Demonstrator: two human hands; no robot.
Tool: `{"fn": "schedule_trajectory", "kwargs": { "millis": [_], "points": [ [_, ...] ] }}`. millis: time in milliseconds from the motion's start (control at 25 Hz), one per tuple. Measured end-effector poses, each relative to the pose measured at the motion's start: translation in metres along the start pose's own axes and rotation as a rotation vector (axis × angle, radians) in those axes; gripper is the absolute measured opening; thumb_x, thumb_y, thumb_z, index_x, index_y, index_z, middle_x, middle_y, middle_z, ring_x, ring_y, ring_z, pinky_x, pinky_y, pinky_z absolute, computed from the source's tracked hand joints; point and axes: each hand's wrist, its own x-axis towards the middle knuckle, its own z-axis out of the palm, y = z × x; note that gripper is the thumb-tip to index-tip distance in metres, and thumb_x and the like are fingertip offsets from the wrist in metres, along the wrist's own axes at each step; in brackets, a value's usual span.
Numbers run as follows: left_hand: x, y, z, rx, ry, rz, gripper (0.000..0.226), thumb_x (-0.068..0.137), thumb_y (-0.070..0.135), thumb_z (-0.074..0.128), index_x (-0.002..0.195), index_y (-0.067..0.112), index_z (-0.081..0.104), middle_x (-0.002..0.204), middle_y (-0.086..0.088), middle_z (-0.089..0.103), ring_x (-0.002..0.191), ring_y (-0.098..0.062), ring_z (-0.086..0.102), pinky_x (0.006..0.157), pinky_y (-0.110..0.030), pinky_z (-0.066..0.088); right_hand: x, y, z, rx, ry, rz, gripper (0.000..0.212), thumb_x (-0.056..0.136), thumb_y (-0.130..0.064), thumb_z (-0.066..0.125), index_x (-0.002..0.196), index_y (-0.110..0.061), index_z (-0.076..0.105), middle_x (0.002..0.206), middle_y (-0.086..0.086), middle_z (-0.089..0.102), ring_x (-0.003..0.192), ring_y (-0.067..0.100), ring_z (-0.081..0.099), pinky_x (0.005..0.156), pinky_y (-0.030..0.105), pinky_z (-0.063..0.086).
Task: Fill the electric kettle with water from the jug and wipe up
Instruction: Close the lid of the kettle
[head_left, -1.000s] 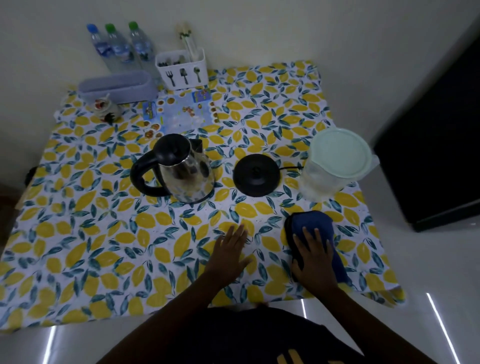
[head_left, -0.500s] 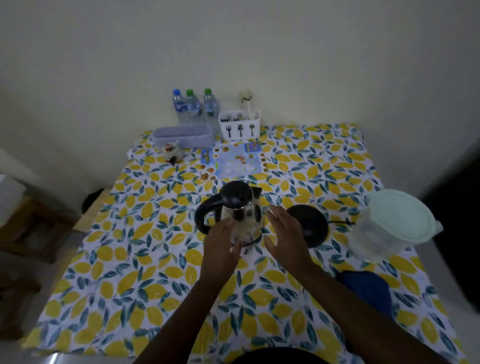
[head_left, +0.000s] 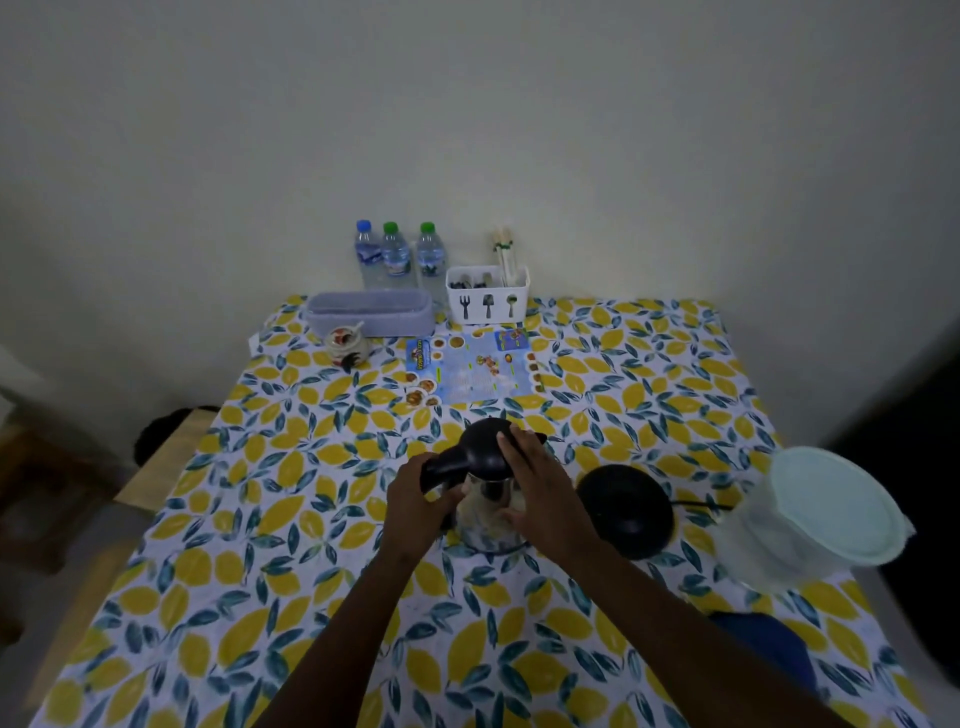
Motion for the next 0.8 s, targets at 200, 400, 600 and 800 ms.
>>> {"fn": "schedule_trajectory", "kwargs": {
  "millis": [200, 400, 600, 800],
  "points": [
    [0.009, 0.003, 0.003, -0.102, -0.019, -0.07, 0.018, 0.085, 0.033, 0.072, 0.085, 0.033, 0.055, 0.083, 0.001, 0.059, 0.075, -0.008, 0.058, 0.065, -0.026, 0.043, -0.007, -0.002, -0.001, 0.215, 0.039, 0.041, 0.099, 0.085, -0.015, 0.07, 0.149, -0.037, -0.002, 0.159, -0.019, -0.006, 0.148, 0.016, -0.011, 0.095, 0.042, 0.053],
    [0.013, 0.029, 0.028, -0.194, -0.048, -0.036, 0.028, 0.081, 0.035, 0.076, 0.101, 0.028, 0.058, 0.097, 0.012, 0.064, 0.082, 0.008, 0.06, 0.065, -0.013, 0.045, -0.03, 0.018, -0.019, 0.225, 0.222, 0.105, 0.104, 0.082, -0.011, 0.074, 0.15, -0.04, 0.002, 0.16, -0.022, -0.001, 0.148, 0.009, -0.007, 0.1, 0.026, 0.043],
    [0.032, 0.074, 0.075, -0.258, -0.194, 0.001, 0.027, 0.08, 0.034, 0.076, 0.099, 0.027, 0.058, 0.096, 0.009, 0.063, 0.086, -0.001, 0.062, 0.07, -0.021, 0.049, -0.05, 0.057, -0.059, 0.174, 0.338, 0.206, 0.112, 0.073, -0.008, 0.08, 0.15, -0.04, 0.005, 0.155, -0.034, -0.007, 0.148, 0.007, -0.005, 0.087, 0.022, 0.048],
    [0.047, 0.096, 0.124, -0.226, -0.326, 0.034, 0.033, 0.082, 0.035, 0.075, 0.103, 0.016, 0.058, 0.095, 0.0, 0.061, 0.086, -0.011, 0.06, 0.067, -0.02, 0.043, -0.07, 0.089, -0.08, 0.114, 0.352, 0.337, 0.108, 0.074, -0.007, 0.079, 0.151, -0.031, 0.007, 0.159, -0.016, 0.006, 0.148, 0.014, -0.003, 0.095, 0.037, 0.052]
  ]
}}
